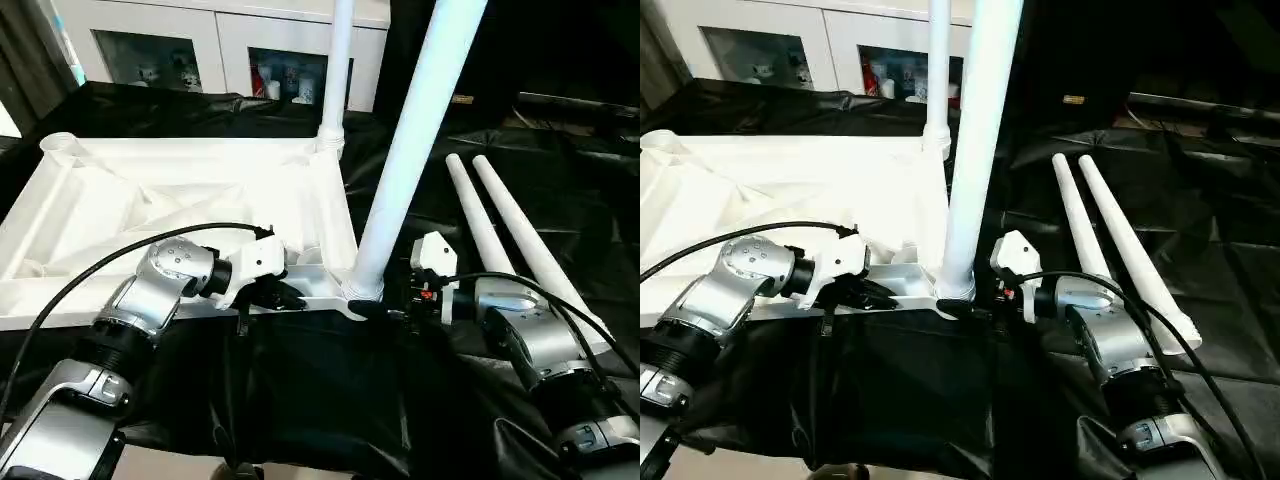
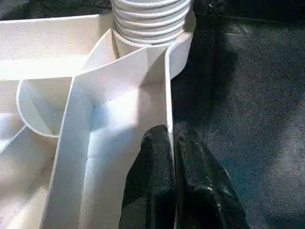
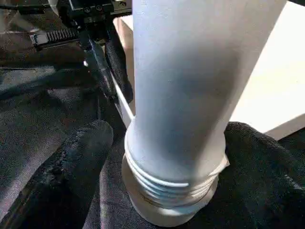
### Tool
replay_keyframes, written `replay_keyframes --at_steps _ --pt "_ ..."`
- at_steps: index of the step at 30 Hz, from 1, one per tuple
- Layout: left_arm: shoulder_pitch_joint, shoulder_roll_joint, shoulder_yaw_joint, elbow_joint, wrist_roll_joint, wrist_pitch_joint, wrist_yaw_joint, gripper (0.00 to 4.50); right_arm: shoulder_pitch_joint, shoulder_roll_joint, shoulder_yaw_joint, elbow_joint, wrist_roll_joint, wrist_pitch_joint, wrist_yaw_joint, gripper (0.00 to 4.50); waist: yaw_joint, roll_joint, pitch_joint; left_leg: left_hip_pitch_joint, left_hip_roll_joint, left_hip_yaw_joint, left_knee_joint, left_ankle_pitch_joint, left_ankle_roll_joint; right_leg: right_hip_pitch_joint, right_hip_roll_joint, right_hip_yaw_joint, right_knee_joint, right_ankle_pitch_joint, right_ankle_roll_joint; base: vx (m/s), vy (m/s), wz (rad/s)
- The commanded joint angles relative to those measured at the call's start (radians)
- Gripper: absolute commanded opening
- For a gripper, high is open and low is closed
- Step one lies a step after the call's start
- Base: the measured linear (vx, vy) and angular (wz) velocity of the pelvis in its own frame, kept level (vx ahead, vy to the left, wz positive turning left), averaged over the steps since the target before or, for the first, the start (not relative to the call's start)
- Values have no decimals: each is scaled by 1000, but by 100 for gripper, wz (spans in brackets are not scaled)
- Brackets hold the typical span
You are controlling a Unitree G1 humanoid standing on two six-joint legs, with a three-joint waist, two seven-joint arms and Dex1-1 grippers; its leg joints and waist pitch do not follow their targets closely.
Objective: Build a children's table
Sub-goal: Rotate leg to tighten
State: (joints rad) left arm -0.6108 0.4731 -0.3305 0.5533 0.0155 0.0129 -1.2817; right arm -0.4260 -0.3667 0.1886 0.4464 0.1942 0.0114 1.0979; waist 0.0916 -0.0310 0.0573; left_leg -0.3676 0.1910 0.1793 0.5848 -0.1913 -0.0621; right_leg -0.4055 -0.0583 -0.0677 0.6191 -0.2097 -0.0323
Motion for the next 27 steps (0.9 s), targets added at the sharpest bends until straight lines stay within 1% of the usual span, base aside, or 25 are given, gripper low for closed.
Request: replay_keyframes --at_steps 1,3,4,7,8,10,12,15,16,19,20,21,23,24,25,26,27 --pt "6 3 -10 -33 1 -5 -15 0 -24 13 15 27 -25 -1 -20 391 2 1 -70 10 47 -11 -56 -51 86 64 -90 55 -48 62 -254 0 0 0" --pt "8 5 -12 -33 6 -7 -17 0 -20 16 18 22 -31 6 -27 371 3 0 -68 10 48 -11 -56 -71 73 65 -92 56 -52 29 -249 0 0 0" --pt "8 5 -12 -33 7 -7 -17 0 -17 14 18 18 -31 9 -26 368 3 1 -68 11 49 -11 -57 -75 67 65 -92 57 -51 22 -248 0 0 0" --pt "7 7 -14 -31 6 -9 -18 0 -10 15 16 10 -30 16 -28 336 3 0 -68 10 47 -11 -56 -75 63 66 -90 57 -50 24 -243 0 0 0" --pt "7 7 -14 -30 5 -9 -19 0 -9 16 17 9 -30 16 -31 329 3 3 -68 10 47 -11 -56 -77 61 65 -90 57 -51 24 -242 0 0 0" --pt "6 7 -14 -28 6 -8 -20 0 -6 19 15 9 -27 19 -34 324 3 2 -69 11 47 -12 -55 -78 58 65 -90 57 -50 27 -243 0 0 0" --pt "4 7 -15 -26 6 -8 -21 0 -5 22 15 10 -29 18 -37 295 2 4 -70 11 47 -12 -54 -78 57 66 -89 57 -48 41 -246 0 0 0" --pt "4 7 -15 -25 7 -6 -22 0 -5 26 16 17 -31 15 -40 285 3 4 -71 10 46 -13 -53 -71 59 68 -89 57 -46 56 -249 0 0 0" --pt "4 7 -15 -24 7 -4 -22 0 -2 29 15 19 -31 16 -45 282 4 7 -71 10 46 -13 -52 -69 59 67 -89 57 -45 62 -251 0 0 0" --pt "5 6 -15 -19 9 6 -18 0 5 43 8 22 -30 27 -67 277 3 6 -72 10 46 -13 -52 -70 59 68 -89 56 -44 68 -254 0 0 0" --pt "3 0 -15 -8 15 17 -1 0 3 53 8 43 -45 38 -104 277 3 7 -71 10 45 -13 -52 -73 58 67 -89 56 -45 64 -254 0 0 0" --pt "-1 -8 -15 7 25 26 21 0 1 64 6 69 -62 39 -146 277 0 7 -69 10 44 -13 -54 -79 51 66 -88 56 -47 47 -252 0 0 0" --pt "-4 -13 -15 18 31 31 37 0 -1 71 6 86 -75 39 -174 277 -1 8 -66 13 45 -14 -57 -113 39 64 -90 56 -55 -8 -245 0 0 0" --pt "-13 -26 -13 39 43 44 72 0 -7 88 -1 114 -88 43 -227 276 -4 6 -59 17 45 -14 -62 -163 16 62 -92 58 -66 -112 -228 0 0 0" --pt "-14 -29 -12 43 44 45 77 0 -8 91 -3 119 -89 44 -236 276 -4 7 -55 20 45 -15 -65 -188 8 60 -93 58 -73 -166 -218 0 0 0" --pt "-22 -42 -9 61 50 52 106 0 -13 106 -11 140 -94 50 -278 276 -5 6 -52 23 44 -17 -67 -227 -9 60 -95 59 -81 -258 -196 0 0 0" --pt "-37 -80 2 91 51 69 164 0 -26 146 -34 179 -96 69 -374 276 -5 6 -49 28 45 -20 -71 -263 -20 58 -97 59 -90 -339 -174 0 0 0"
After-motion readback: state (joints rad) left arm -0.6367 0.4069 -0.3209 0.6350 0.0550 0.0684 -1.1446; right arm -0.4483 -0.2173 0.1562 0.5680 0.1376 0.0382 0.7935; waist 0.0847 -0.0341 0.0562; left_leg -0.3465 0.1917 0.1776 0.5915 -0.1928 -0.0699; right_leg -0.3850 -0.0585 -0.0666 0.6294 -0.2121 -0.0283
